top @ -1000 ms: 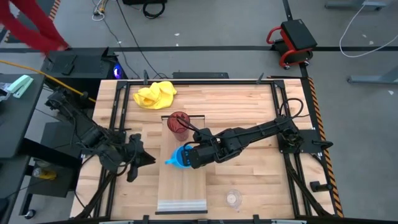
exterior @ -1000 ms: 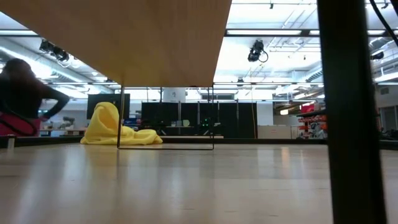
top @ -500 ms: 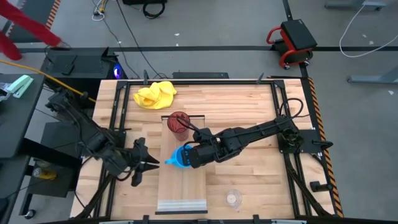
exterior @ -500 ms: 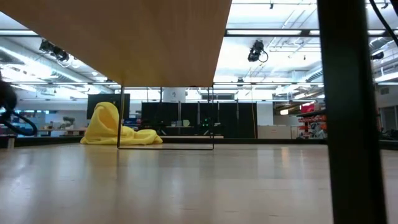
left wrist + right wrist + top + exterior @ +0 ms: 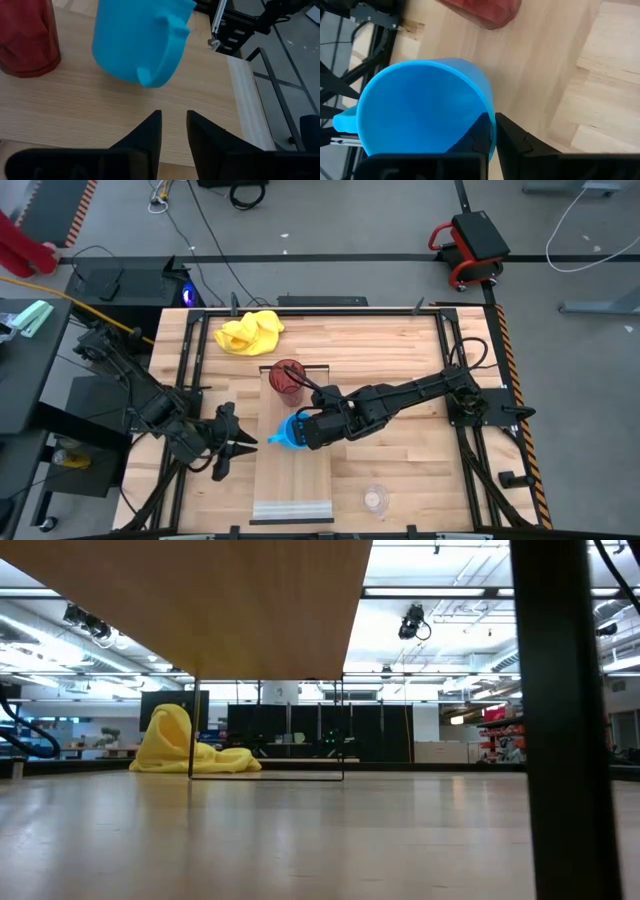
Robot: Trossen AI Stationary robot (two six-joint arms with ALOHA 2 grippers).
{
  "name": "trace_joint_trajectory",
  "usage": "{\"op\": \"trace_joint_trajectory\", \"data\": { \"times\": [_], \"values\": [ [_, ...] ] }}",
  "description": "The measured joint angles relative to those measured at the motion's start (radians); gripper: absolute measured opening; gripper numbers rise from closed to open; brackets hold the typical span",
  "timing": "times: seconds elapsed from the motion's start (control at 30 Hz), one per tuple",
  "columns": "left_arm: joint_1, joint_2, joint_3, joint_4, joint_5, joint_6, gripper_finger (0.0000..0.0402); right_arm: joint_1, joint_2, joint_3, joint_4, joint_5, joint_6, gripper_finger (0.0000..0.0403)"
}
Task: Stack small to large cups/mugs on shelf
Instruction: Put the blue mug on the shelf
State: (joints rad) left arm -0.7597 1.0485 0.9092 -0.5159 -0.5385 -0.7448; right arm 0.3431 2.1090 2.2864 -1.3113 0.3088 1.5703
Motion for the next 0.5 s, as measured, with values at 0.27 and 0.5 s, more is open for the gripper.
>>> {"op": "trace_joint_trajectory", "data": {
  "times": [0.27, 0.5],
  "values": [
    [0.0, 0.0, 0.0, -0.001, -0.006, 0.009, 0.0099, 0.001, -0.001, 0.0, -0.007, -0.003, 0.002, 0.0022],
    [0.009, 0.0, 0.0, -0.003, -0.011, 0.009, 0.0099, 0.015, -0.001, 0.0, -0.013, 0.001, 0.01, 0.0014]
  ]
}}
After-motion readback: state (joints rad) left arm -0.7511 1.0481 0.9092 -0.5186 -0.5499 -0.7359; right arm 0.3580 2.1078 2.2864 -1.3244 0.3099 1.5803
